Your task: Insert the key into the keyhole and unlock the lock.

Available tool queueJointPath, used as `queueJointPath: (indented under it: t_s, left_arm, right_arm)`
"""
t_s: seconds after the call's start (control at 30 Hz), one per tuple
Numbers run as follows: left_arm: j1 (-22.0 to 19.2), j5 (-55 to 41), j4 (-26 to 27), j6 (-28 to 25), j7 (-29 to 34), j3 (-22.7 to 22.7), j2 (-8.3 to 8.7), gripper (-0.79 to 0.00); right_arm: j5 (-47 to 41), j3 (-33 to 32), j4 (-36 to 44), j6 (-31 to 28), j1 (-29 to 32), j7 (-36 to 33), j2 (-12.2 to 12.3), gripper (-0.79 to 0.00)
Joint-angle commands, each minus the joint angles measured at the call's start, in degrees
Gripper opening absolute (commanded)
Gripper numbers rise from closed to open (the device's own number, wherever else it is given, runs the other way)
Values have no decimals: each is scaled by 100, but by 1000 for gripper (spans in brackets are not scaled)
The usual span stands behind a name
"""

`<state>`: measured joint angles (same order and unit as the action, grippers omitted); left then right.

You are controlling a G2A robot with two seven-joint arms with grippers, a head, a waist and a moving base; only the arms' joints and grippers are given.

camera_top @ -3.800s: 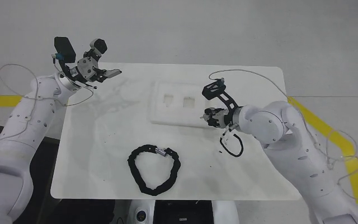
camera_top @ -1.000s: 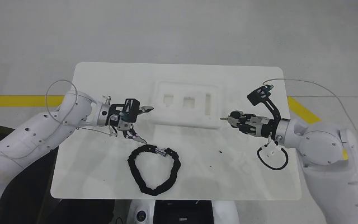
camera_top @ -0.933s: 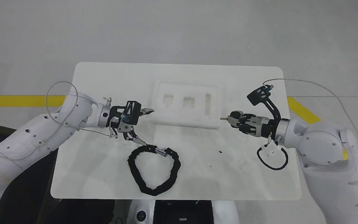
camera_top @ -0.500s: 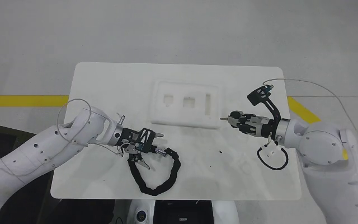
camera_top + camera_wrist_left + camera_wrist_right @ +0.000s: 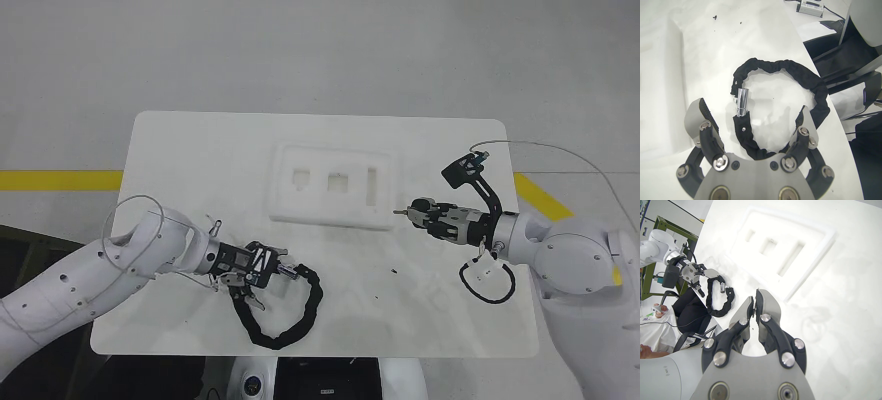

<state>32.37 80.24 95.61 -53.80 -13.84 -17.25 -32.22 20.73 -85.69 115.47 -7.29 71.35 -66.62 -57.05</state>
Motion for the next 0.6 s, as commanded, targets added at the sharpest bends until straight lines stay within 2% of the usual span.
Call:
queueJointPath:
  t_s: [0.0,0.2,0.27,0.33,0.4,0.57]
  left_arm:
    - [55,78,-14,61,31,-22,-27,0]
    - [128,376,-32,185,130,-89,-136,0]
    - [139,434,-53,240,142,-119,-182,-22]
    - [151,481,-84,266,161,-145,-227,0]
    - [164,507,-115,272,166,-173,-268,-46]
    - [214,605,-179,297,176,-230,-360,-302]
  right_arm:
    - [0,0,0,0,0,0,0,-785]
    - [0,0,0,0,0,0,0,-785]
    - [0,0,0,0,0,0,0,-785]
    - [0,0,0,0,0,0,0,-785]
    - [0,0,0,0,0,0,0,-785]
    - [0,0,0,0,0,0,0,-785]
